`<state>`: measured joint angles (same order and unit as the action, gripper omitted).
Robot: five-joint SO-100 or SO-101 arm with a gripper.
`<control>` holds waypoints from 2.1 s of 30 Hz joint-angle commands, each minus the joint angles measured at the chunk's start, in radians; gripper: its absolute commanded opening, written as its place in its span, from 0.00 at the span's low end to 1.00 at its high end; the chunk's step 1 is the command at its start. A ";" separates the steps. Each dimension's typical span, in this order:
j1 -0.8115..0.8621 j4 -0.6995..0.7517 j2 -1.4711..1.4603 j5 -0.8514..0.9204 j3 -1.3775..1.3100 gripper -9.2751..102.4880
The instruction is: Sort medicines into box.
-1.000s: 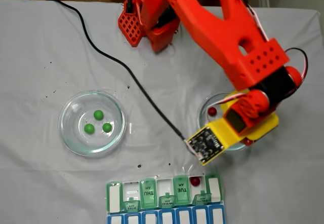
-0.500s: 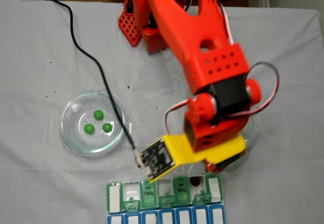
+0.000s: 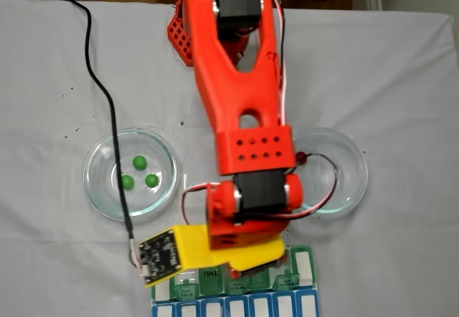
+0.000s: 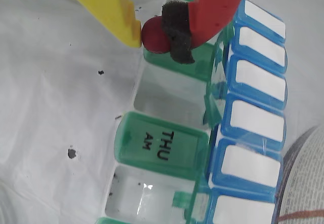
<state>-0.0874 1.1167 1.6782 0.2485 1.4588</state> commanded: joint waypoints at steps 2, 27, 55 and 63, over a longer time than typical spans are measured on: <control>0.006 -0.114 0.029 0.005 -0.043 0.08; 0.015 -0.318 0.035 0.112 0.086 0.10; -0.117 0.032 0.232 0.029 0.052 0.08; -0.330 0.195 0.370 -0.012 0.110 0.08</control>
<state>-0.3237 1.2717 1.8807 0.2408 1.6030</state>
